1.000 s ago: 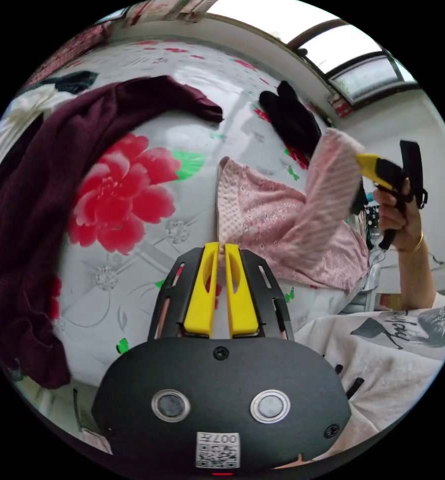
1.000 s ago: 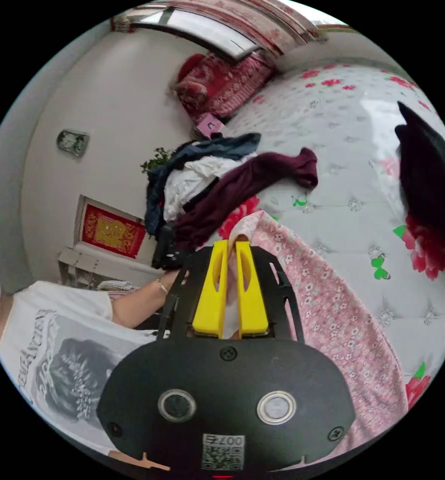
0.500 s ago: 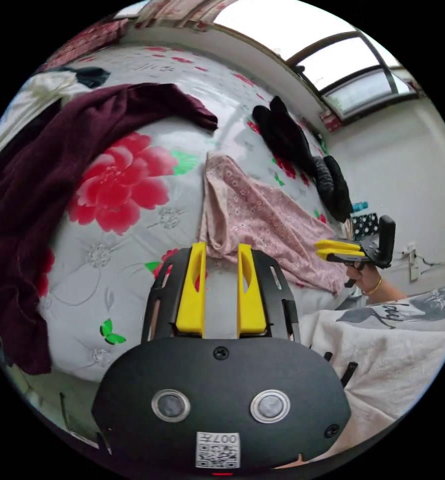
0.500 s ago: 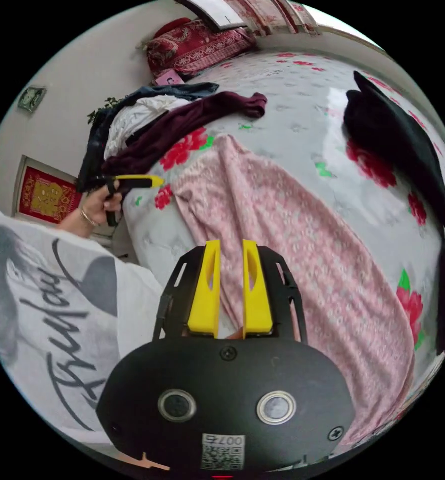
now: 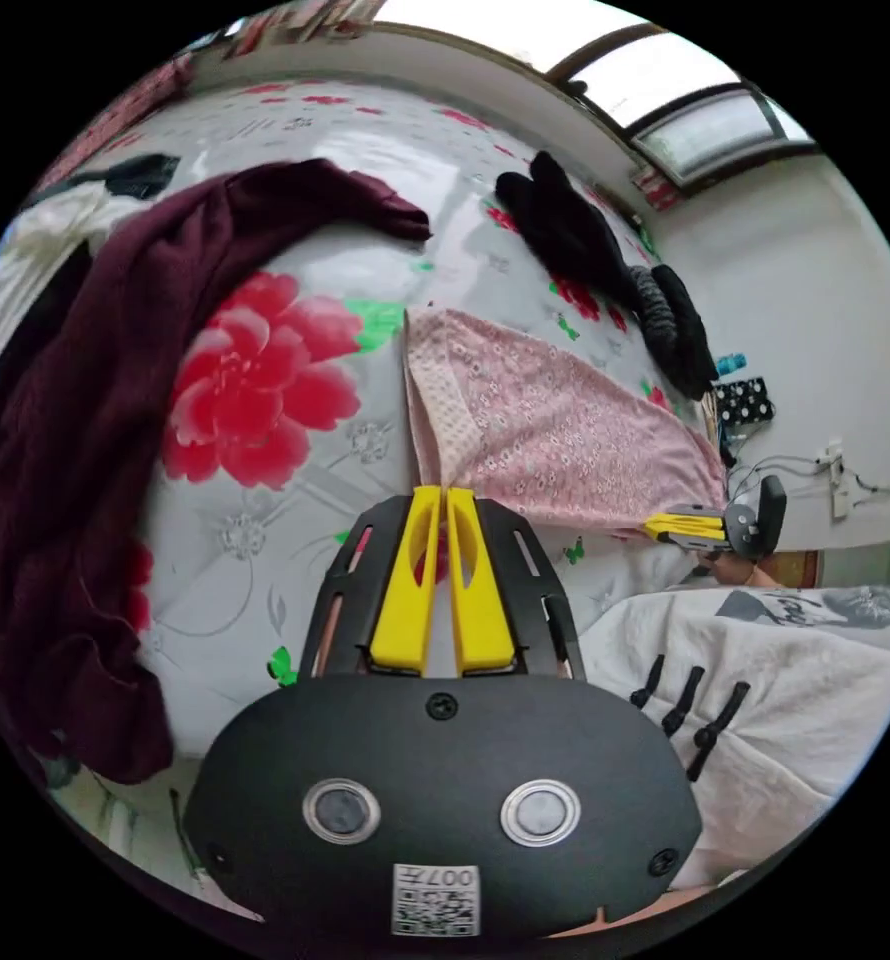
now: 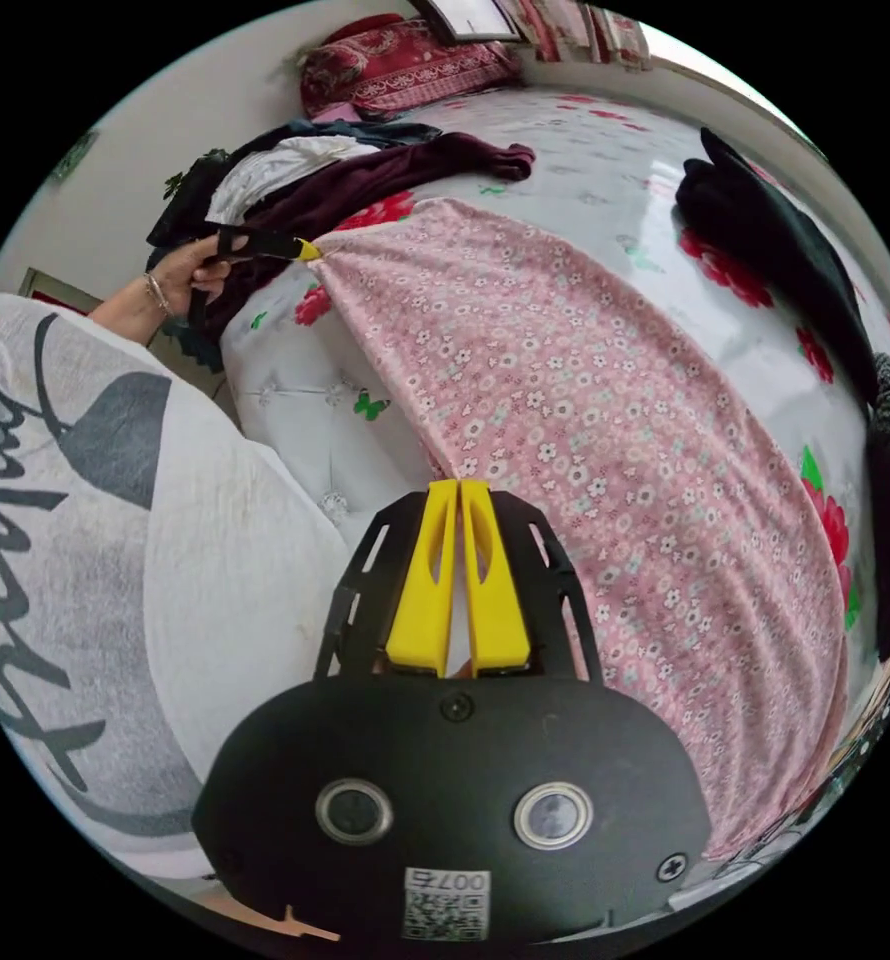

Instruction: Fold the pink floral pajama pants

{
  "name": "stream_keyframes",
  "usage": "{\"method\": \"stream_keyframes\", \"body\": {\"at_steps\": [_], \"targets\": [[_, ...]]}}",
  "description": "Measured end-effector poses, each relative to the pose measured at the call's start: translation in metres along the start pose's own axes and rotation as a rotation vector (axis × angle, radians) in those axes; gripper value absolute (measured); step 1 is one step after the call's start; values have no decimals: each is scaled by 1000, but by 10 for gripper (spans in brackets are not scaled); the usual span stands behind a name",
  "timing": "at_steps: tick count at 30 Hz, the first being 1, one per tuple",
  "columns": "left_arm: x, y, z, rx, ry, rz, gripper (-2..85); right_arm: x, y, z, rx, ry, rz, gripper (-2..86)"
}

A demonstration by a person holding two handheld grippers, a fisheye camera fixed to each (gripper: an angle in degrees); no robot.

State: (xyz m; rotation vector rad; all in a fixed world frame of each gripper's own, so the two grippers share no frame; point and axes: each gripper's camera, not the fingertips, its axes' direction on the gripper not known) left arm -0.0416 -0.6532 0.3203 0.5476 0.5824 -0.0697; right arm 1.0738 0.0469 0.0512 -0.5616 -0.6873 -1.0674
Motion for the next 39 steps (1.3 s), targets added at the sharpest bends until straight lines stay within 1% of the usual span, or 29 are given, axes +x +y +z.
{"method": "stream_keyframes", "body": {"at_steps": [1, 3, 4, 7, 8, 11, 12, 14, 17, 19, 20, 21, 22, 24, 25, 27, 28, 30, 31, 33, 34, 36, 37, 38, 39], "targets": [[-5, 2, 4, -3, 1, -22, 26, 4, 3, -2, 5, -9, 27, 1], [-20, 9, 18, -47, -16, -121, 84, 13, 6, -7, 3, -33, 90, 3], [-22, 11, 19, -48, -15, -137, 88, 18, 9, -16, 14, -58, 120, 4], [-24, 27, 9, 38, 23, -192, 103, 28, 29, -52, 111, -76, 176, 6], [-23, 32, 8, 63, 66, -201, 112, 31, 34, -60, 126, -79, 191, 7], [-24, 36, 27, 55, 140, -240, 138, 52, 64, -93, 200, -105, 287, 8], [-27, 35, 36, 48, 135, -278, 144, 62, 77, -104, 224, -121, 331, 8], [-30, 31, 36, 125, 119, -292, 146, 78, 97, -120, 256, -140, 398, 8], [-43, 17, 45, 156, 189, -365, 126, 101, 128, -149, 313, -180, 486, 8], [-51, 12, 51, 172, 194, -390, 79, 120, 156, -178, 381, -192, 555, 7], [-57, 9, 59, 163, 248, -402, 51, 125, 164, -185, 397, -193, 573, 7], [-61, 9, 62, 176, 314, -440, 37, 136, 180, -199, 424, -192, 616, 7], [-60, 9, 60, 203, 334, -444, 34, 147, 198, -214, 457, -194, 660, 7], [-33, 3, 41, 300, 366, -327, 24, 162, 227, -238, 520, -192, 730, 7], [-21, -1, 35, 308, 360, -279, 22, 171, 249, -254, 567, -186, 781, 8], [47, -23, 12, 307, 330, -8, 20, 184, 284, -278, 641, -177, 853, 10], [67, -29, 9, 301, 328, 63, 20, 191, 308, -294, 687, -157, 901, 12], [158, -46, 7, 246, 349, 352, 22, 202, 344, -317, 754, -115, 975, 16], [182, -48, 11, 223, 356, 422, 25, 208, 368, -332, 797, -86, 1029, 20], [277, -44, 45, 111, 395, 673, 36, 217, 403, -352, 859, -43, 1115, 29], [298, -40, 58, 80, 408, 727, 39, 222, 426, -363, 901, -18, 1171, 36], [367, -15, 124, -73, 518, 884, 77, 229, 456, -377, 950, 16, 1253, 46], [380, -9, 143, -124, 541, 905, 93, 233, 474, -383, 975, 29, 1303, 51], [401, 3, 181, -242, 543, 929, 117, 236, 482, -385, 985, 33, 1328, 53], [413, 11, 213, -329, 505, 919, 130, 241, 496, -388, 995, 41, 1378, 57]]}}
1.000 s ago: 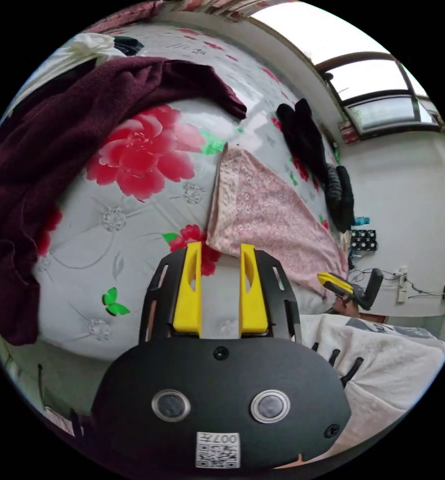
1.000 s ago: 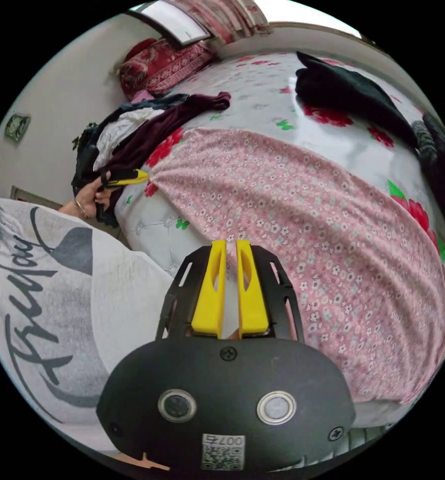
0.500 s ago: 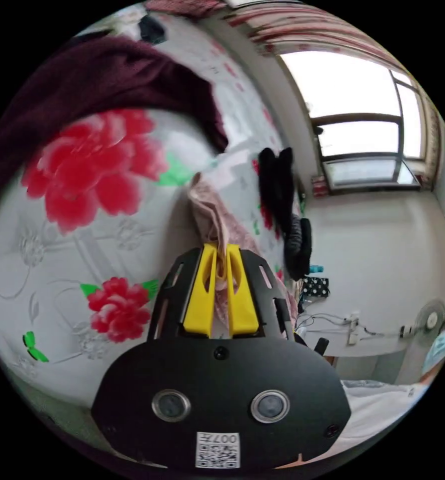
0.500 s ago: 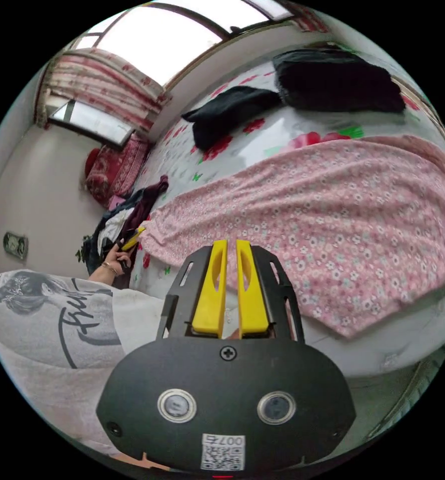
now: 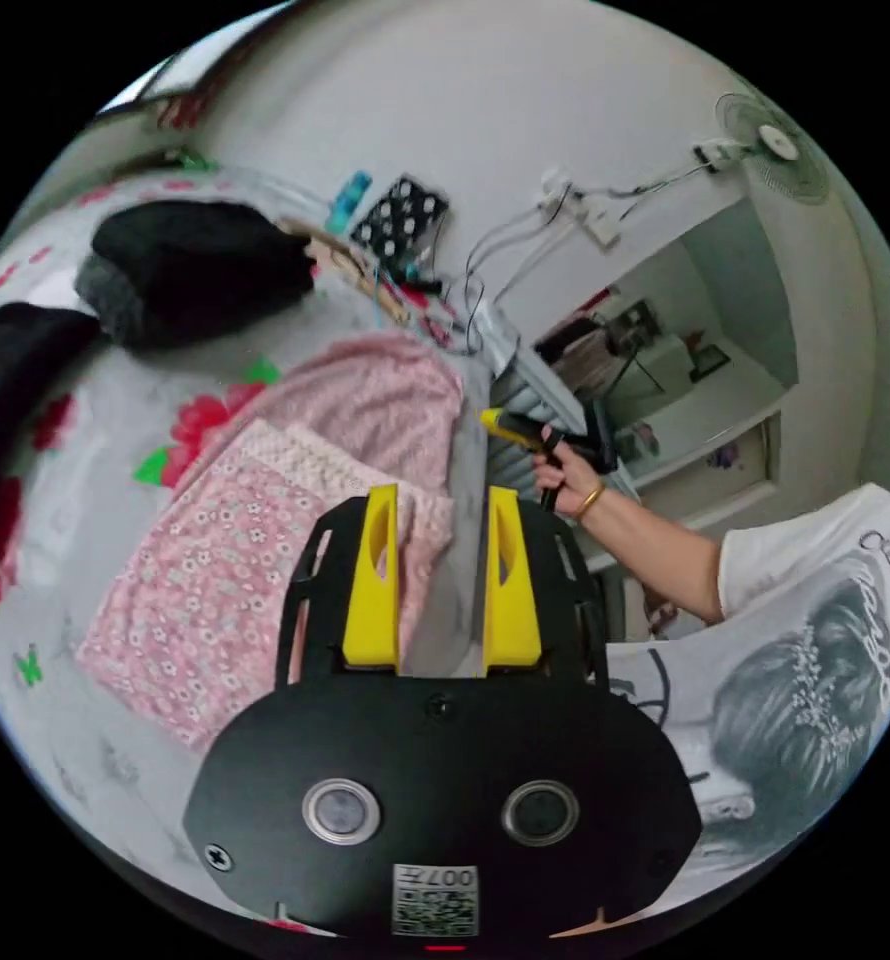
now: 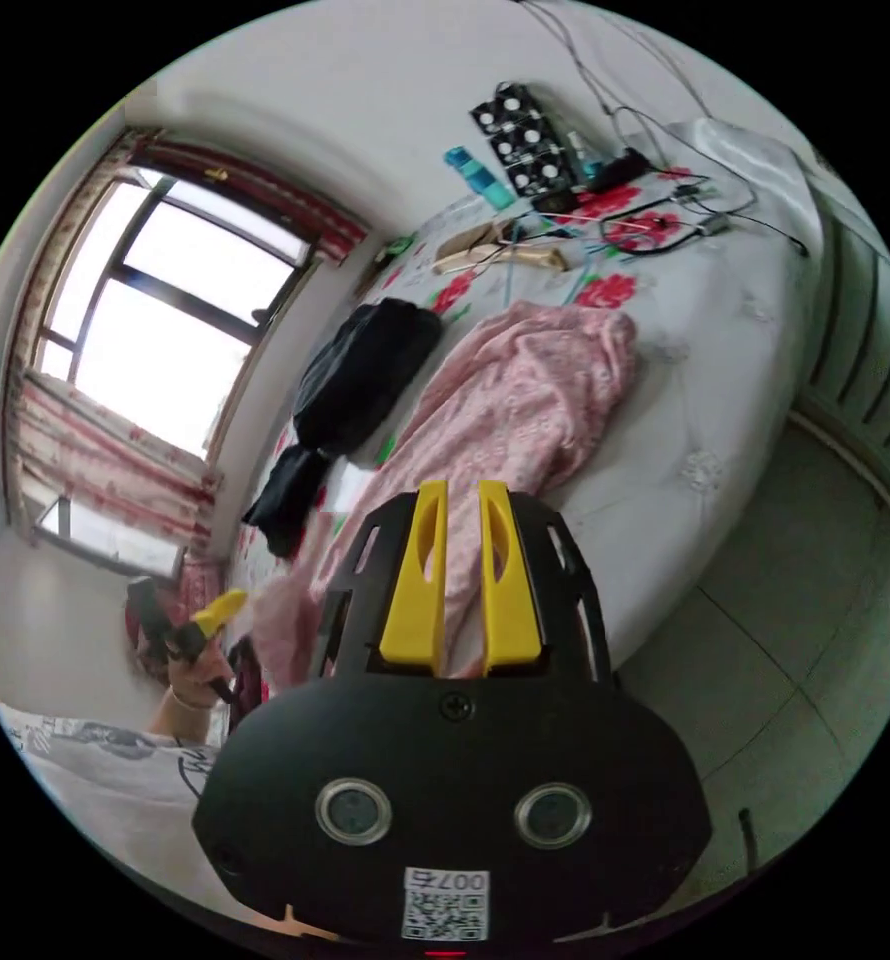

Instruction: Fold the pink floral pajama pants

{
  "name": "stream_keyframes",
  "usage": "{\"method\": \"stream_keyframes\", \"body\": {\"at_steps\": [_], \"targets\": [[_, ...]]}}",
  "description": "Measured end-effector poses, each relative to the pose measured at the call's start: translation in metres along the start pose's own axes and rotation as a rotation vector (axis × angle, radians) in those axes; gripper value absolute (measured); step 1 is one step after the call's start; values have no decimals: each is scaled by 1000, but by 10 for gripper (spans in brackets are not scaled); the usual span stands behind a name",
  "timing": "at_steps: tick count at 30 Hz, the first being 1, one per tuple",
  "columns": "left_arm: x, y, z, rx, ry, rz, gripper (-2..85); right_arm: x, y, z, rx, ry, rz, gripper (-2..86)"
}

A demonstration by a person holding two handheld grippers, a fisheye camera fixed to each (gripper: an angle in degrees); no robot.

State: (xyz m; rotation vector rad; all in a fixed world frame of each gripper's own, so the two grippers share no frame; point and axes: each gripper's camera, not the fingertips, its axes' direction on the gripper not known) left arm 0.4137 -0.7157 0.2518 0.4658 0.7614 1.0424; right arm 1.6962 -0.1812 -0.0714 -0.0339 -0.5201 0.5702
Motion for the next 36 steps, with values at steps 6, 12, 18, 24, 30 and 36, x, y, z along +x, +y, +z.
{"method": "stream_keyframes", "body": {"at_steps": [6, 12, 18, 24, 30, 36], "targets": [[-16, 31, 13, -18, -76, -89, 121, 37, -40, -12, 36, 57, 134, 72], [-53, 117, -45, 88, -257, -387, 115, 47, -91, 14, -4, 127, 199, 76], [-71, 193, -73, 249, -288, -700, 113, 3, -117, 30, -4, 91, 127, 16], [-81, 224, -92, 385, -237, -827, 116, -226, -61, 36, -132, -103, -695, 2], [-100, 240, -103, 513, -114, -879, 118, -352, 114, 114, -505, -326, -1154, 13], [-116, 258, -111, 505, -77, -914, 124, -344, 164, 169, -777, -286, -1093, 41]]}}
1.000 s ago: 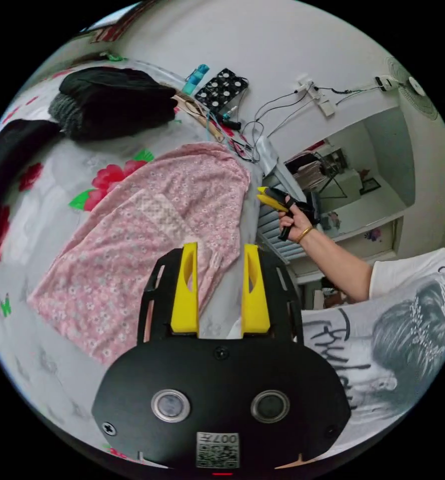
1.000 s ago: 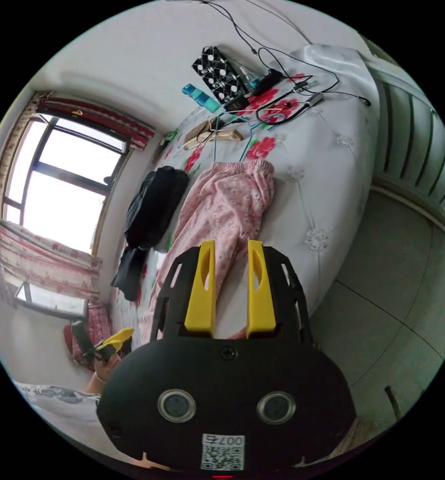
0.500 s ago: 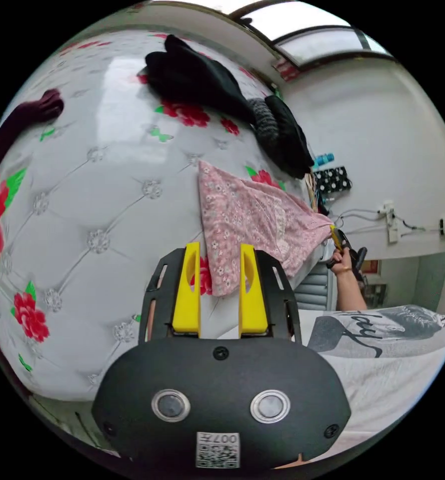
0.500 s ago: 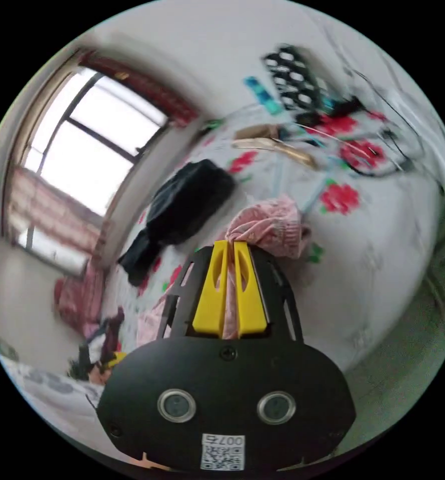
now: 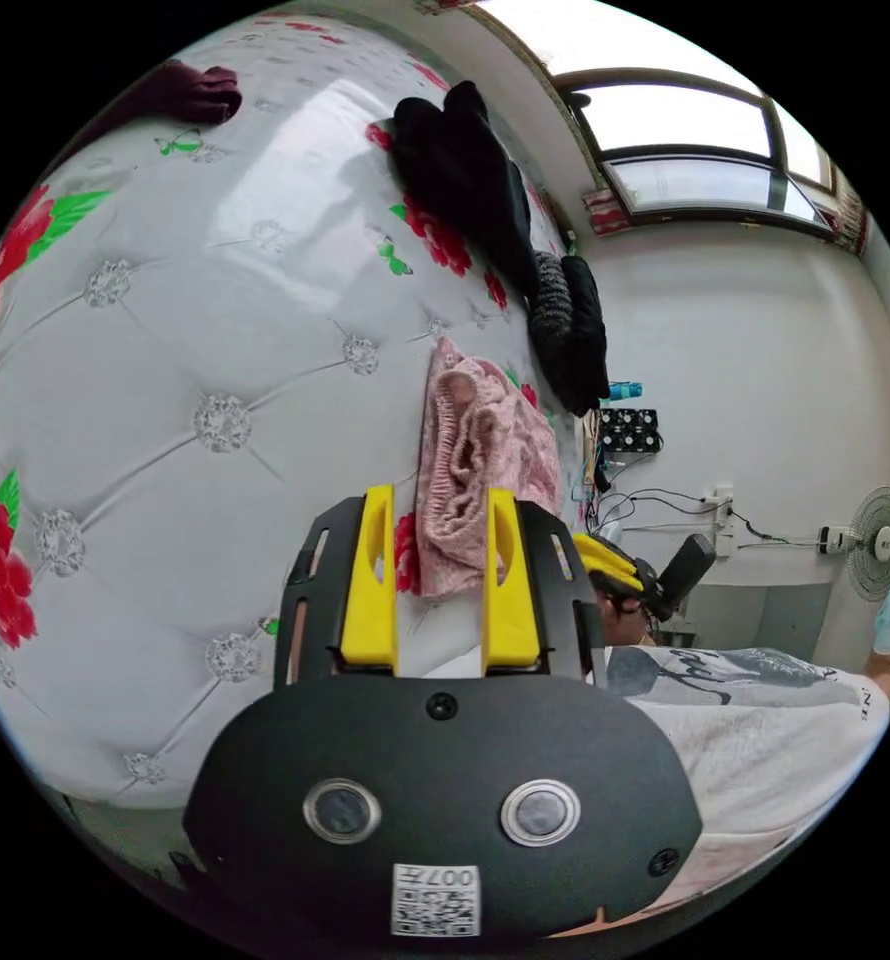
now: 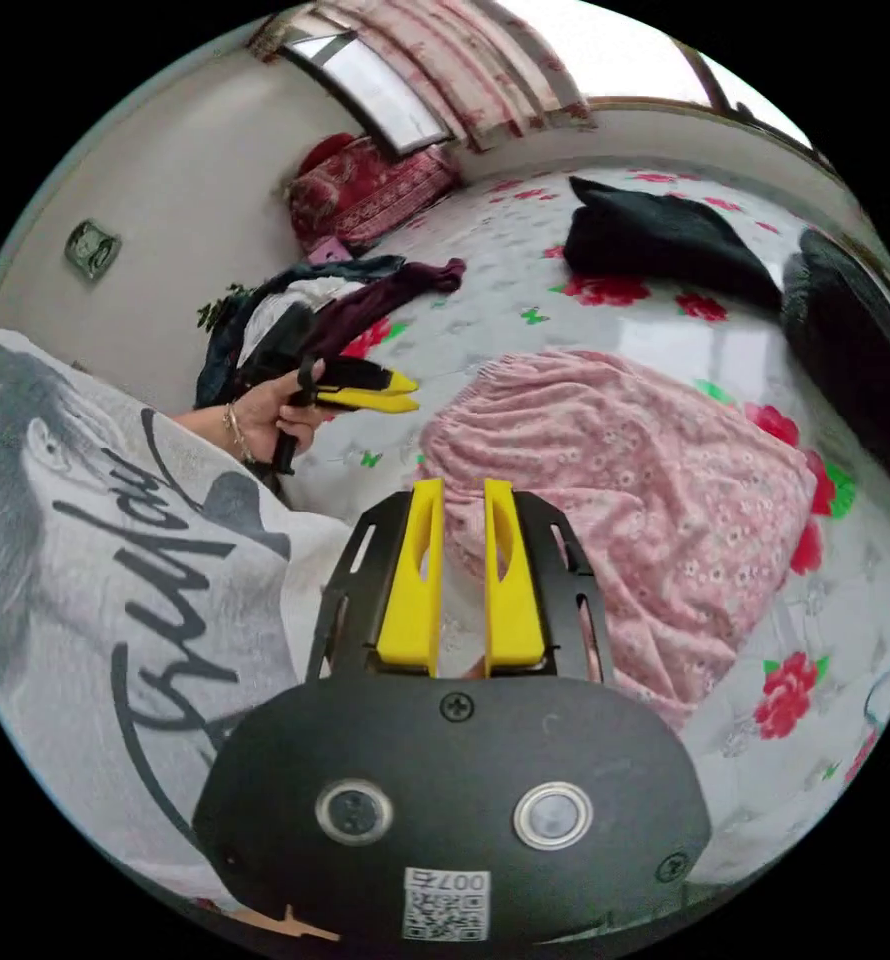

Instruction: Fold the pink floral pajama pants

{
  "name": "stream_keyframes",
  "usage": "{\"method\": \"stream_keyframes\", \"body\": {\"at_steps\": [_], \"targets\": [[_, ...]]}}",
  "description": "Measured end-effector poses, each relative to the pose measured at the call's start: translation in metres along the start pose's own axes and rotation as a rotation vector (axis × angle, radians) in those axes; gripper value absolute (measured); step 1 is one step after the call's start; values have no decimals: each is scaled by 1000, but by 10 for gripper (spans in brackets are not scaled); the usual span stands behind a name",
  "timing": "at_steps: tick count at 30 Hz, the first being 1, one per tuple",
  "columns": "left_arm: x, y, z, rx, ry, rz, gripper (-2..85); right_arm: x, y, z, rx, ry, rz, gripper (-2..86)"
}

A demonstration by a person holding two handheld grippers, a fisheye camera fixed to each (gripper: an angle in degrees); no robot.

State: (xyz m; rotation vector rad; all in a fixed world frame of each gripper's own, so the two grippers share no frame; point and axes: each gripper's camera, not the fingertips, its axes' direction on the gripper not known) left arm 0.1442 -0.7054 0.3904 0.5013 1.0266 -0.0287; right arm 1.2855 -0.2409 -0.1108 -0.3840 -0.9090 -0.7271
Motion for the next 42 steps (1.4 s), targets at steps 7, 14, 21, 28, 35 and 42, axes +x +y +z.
{"method": "stream_keyframes", "body": {"at_steps": [7, 14, 21, 28, 35, 42], "targets": [[5, -25, 21, -133, 41, 83, 158, 139, 65, -41, 111, 30, 623, 75], [30, -56, 64, -363, -31, 210, 159, 176, 81, -33, 166, -72, 760, 85], [14, -64, 66, -397, 63, 189, 87, 198, 67, 7, -32, -149, 723, 68], [38, -114, 37, -287, 294, 220, 65, 199, -12, -15, 55, -219, 545, 21], [140, -257, -61, -11, 401, 506, 64, 193, -164, -116, 406, -246, 238, 11], [173, -329, -102, 199, 1, 470, 94, 201, -282, -108, 521, -82, 224, 33]]}}
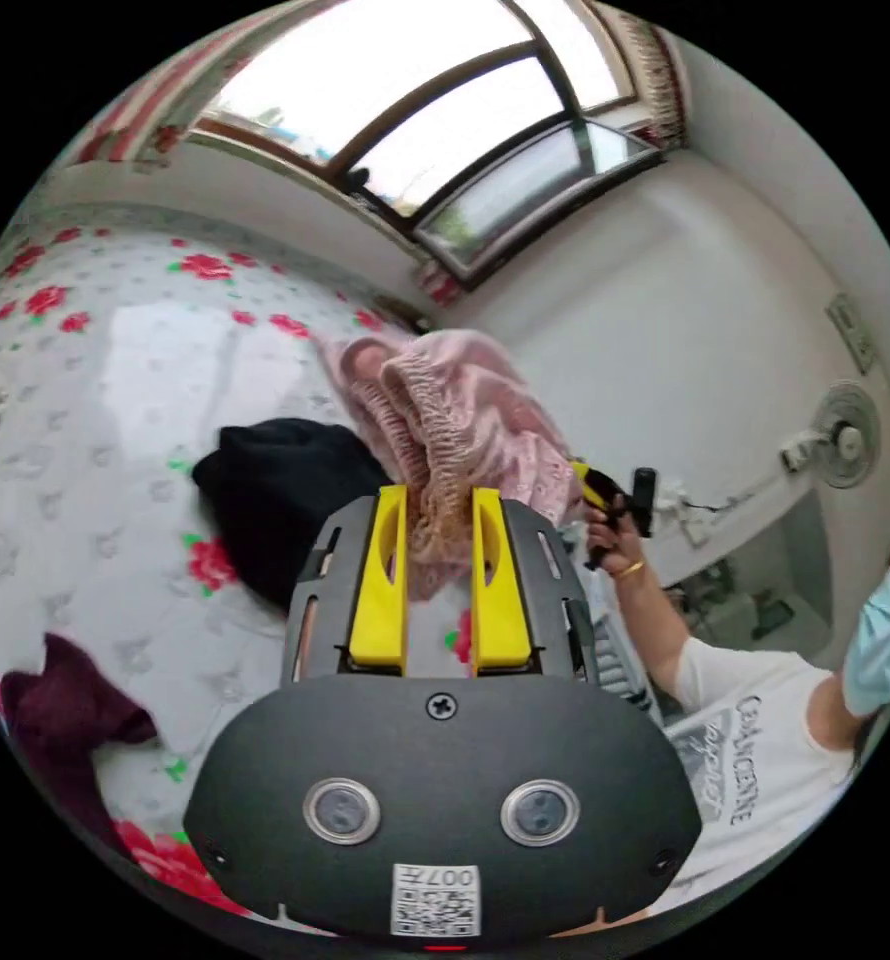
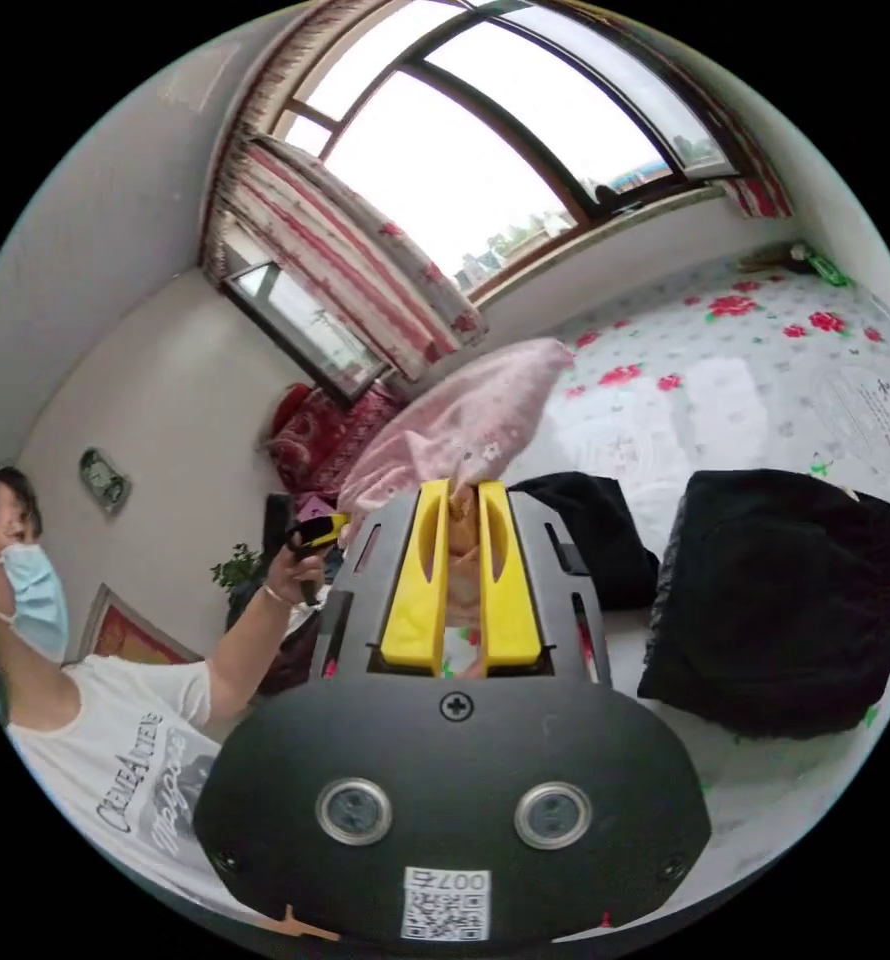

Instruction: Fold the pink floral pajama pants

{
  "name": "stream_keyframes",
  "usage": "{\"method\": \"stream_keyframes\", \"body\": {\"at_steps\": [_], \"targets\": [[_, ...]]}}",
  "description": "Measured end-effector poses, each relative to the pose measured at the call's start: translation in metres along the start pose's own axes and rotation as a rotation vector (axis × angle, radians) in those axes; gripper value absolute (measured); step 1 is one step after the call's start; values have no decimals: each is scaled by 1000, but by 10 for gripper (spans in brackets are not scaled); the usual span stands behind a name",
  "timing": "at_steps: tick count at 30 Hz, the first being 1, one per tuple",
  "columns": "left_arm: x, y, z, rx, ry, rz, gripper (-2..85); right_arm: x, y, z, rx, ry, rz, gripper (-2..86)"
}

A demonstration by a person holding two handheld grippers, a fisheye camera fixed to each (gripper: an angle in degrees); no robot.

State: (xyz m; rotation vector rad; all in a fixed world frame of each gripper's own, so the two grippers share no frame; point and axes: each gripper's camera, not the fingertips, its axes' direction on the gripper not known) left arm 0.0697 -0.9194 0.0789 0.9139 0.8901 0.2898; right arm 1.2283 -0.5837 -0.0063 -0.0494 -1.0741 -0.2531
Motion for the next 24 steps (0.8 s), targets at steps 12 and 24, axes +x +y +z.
{"method": "stream_keyframes", "body": {"at_steps": [12, 24], "targets": [[-44, 364, -46, -105, -991, -470, 121, 33, 300, 139, -563, 260, 147, 68], [-139, 402, -131, -371, -1184, -680, 51, -95, 378, 198, -768, 191, -213, 82]]}}
